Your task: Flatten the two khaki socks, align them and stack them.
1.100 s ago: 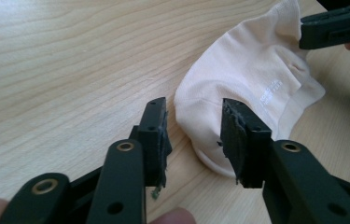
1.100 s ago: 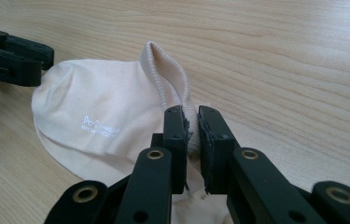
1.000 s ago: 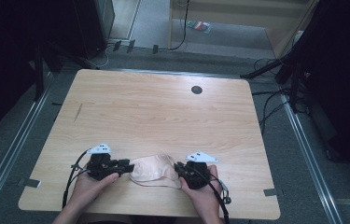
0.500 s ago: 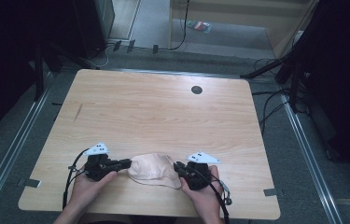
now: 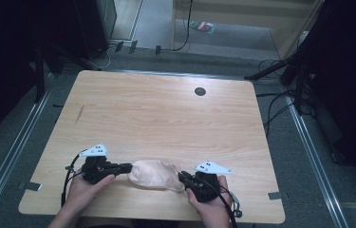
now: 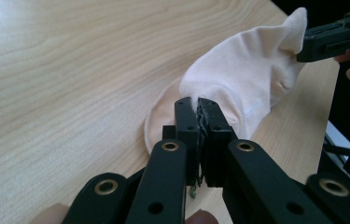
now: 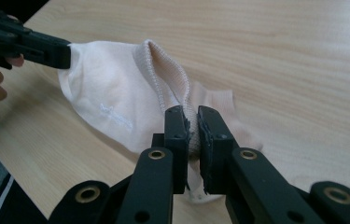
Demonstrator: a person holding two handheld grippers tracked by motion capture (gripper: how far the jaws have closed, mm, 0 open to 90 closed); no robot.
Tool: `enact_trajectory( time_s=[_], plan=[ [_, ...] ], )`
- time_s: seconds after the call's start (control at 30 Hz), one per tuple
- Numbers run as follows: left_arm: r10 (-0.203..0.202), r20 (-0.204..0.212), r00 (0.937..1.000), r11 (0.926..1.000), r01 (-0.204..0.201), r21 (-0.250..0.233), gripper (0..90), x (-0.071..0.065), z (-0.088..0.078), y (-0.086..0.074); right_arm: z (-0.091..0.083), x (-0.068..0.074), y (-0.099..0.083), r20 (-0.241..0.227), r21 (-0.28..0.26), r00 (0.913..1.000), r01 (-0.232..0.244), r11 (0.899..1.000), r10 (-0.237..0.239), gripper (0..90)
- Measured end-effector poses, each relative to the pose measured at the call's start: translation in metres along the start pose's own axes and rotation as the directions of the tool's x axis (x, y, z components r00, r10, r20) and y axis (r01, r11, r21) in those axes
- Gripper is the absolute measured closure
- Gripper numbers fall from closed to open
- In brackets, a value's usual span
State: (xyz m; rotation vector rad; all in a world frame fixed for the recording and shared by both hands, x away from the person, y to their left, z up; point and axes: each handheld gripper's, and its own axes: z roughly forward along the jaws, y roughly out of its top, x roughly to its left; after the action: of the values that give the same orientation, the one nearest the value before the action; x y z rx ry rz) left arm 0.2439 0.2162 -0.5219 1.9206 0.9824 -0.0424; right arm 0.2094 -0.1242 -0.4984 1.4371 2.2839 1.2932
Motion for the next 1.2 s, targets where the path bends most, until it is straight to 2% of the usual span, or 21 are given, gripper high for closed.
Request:
enact_trajectory(
  time_s=[0.1,0.2,0.27,0.33,0.4,0.47,0.53,0.63,0.7,0.77,0.87,1.0,1.07,1.2],
  plan=[
    [0.011,-0.048,0.9988,0.9991,-0.009,0.041,88.8,0.001,0.009,-0.001,0.006,-0.004,-0.005,0.020,0.034,0.9998,-0.001,0.999,0.001,83.3],
    [0.026,-0.071,0.9971,0.9981,-0.022,0.058,88.4,0.000,0.018,-0.001,0.015,-0.009,-0.009,0.037,0.070,0.9992,-0.014,0.997,0.011,82.7],
    [0.048,-0.096,0.9942,0.9973,-0.042,0.061,87.0,-0.002,0.023,-0.002,0.020,-0.011,-0.011,0.061,0.081,0.9981,-0.005,0.997,0.000,79.5],
    [0.060,-0.120,0.9909,0.9966,-0.053,0.063,83.2,-0.003,0.026,-0.003,0.023,-0.012,-0.012,0.078,0.085,0.9969,-0.011,0.996,0.004,76.6],
    [0.058,-0.140,0.9884,0.9972,-0.051,0.055,76.1,-0.002,0.027,-0.004,0.026,-0.014,-0.014,0.107,0.076,0.9941,0.004,0.997,-0.012,70.6],
    [0.058,-0.144,0.9879,0.9975,-0.052,0.049,70.8,-0.002,0.027,-0.005,0.026,-0.015,-0.014,0.131,0.076,0.9912,0.011,0.997,-0.021,70.5],
    [0.060,-0.148,0.9871,0.9977,-0.055,0.040,65.1,-0.001,0.027,-0.006,0.024,-0.016,-0.014,0.125,0.071,0.9921,0.004,0.997,-0.013,71.8],
    [0.058,-0.144,0.9879,0.9978,-0.053,0.039,67.5,-0.001,0.027,-0.007,0.025,-0.017,-0.014,0.121,0.082,0.9925,0.005,0.997,-0.015,73.2],
    [0.062,-0.141,0.9881,0.9978,-0.058,0.033,73.5,-0.001,0.027,-0.007,0.027,-0.018,-0.015,0.116,0.090,0.9932,-0.002,0.996,-0.009,73.3],
    [0.057,-0.129,0.9900,0.9979,-0.053,0.038,79.7,-0.002,0.027,-0.007,0.029,-0.018,-0.015,0.111,0.105,0.9938,-0.004,0.995,-0.008,79.5],
    [0.059,-0.133,0.9893,0.9975,-0.054,0.047,83.8,-0.001,0.028,-0.007,0.029,-0.018,-0.015,0.111,0.106,0.9938,-0.002,0.994,-0.009,85.7],
    [0.065,-0.141,0.9878,0.9966,-0.057,0.060,83.0,-0.002,0.031,-0.009,0.027,-0.015,-0.015,0.133,0.111,0.9909,0.004,0.994,-0.019,86.3],
    [0.071,-0.148,0.9864,0.9962,-0.063,0.061,81.8,-0.002,0.032,-0.010,0.029,-0.014,-0.017,0.151,0.121,0.9876,0.025,0.992,-0.043,86.3],
    [0.092,-0.160,0.9828,0.9946,-0.083,0.062,79.4,-0.002,0.030,-0.011,0.032,-0.015,-0.016,0.157,0.116,0.9858,0.040,0.992,-0.059,86.3]
  ],
)
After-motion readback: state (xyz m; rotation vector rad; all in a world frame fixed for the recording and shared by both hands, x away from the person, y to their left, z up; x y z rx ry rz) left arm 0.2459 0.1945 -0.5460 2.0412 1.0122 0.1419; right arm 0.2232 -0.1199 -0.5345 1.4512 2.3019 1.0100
